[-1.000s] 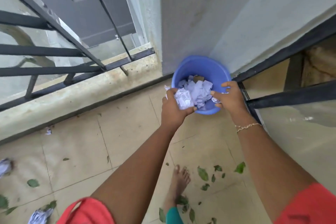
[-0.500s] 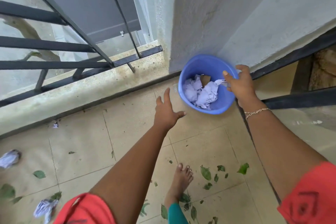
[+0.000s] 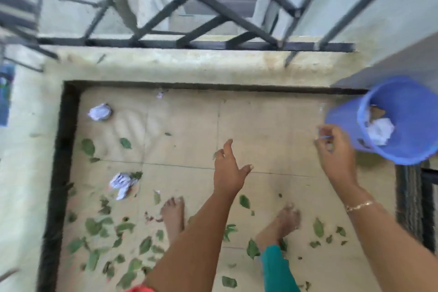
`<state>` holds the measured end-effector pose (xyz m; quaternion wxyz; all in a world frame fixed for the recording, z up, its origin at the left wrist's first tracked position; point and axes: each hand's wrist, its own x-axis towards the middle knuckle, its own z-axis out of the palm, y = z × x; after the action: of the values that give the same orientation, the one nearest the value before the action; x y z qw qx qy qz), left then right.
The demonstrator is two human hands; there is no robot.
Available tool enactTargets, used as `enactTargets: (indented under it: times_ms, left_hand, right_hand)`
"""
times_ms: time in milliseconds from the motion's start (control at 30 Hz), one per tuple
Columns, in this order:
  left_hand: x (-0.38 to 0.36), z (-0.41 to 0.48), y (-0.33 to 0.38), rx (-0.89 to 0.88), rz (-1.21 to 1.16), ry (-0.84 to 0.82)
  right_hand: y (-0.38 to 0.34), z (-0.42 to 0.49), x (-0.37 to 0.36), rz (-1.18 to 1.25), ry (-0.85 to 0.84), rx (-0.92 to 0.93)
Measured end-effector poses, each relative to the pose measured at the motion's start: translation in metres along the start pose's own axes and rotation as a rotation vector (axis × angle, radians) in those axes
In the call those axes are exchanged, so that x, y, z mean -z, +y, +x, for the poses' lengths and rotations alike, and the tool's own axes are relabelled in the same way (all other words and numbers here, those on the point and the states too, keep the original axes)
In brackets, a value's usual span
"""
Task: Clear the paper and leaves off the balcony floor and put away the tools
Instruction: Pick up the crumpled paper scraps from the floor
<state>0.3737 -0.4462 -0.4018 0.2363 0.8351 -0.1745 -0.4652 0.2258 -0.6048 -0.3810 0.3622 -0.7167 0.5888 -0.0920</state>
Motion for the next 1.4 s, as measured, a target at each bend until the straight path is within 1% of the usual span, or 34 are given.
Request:
enactTargets:
  times_ms: [200,400,500,600,767,867,967,1033,1133,1200,1267,1300,1400]
  left_hand:
    - [0.103,-0.031,-0.127,0.177,-0.084,0.094]
    - [0.178,-0.052,-0.247,0.295,-0.101,0.189]
    - [0.192,-0.044,-0.303,0.38,-0.082,0.221]
    - [0.191,-0.022,-0.351,0.439,-0.076,0.245]
    - [0.17,0.028,-0.414,0.461,-0.037,0.28]
    - [0.157,0.059,-0.439,0.436,0.036,0.278]
    - [0.152,0.085,-0.451,0.394,0.166,0.284]
    - [0.148,0.098,-0.457,0.354,0.231,0.282]
    - [0.144,0.11,-0.46,0.319,0.245,0.273]
    - [0.144,0.118,-0.459,0.311,0.214,0.309]
    - [0.146,0.121,-0.459,0.307,0.122,0.371]
    - [0.149,0.121,-0.459,0.303,0.06,0.412]
    - [0.157,0.115,-0.463,0.319,-0.149,0.558]
  right_hand:
    - [-0.09,-0.094,-0.138,-0.108,-0.366,0.153]
    - [-0.146,-0.14,-0.246,-0.282,-0.648,0.284]
    - [-0.147,-0.148,-0.303,-0.462,-0.801,0.398]
    - [-0.125,-0.153,-0.362,-0.694,-0.927,0.522]
    - [-0.077,-0.159,-0.449,-0.861,-1.106,0.712]
    - [-0.049,-0.162,-0.489,-0.908,-1.164,0.799]
    - [-0.031,-0.159,-0.516,-0.943,-1.173,0.922]
    - [-0.026,-0.155,-0.526,-0.91,-1.183,0.906]
    - [-0.025,-0.149,-0.528,-0.814,-1.184,0.857]
    - [-0.028,-0.143,-0.526,-0.668,-1.108,0.836]
    - [-0.04,-0.138,-0.525,-0.483,-1.064,0.765]
    - [-0.047,-0.136,-0.528,-0.433,-1.054,0.752]
    - [-0.068,-0.14,-0.544,-0.445,-1.053,0.805]
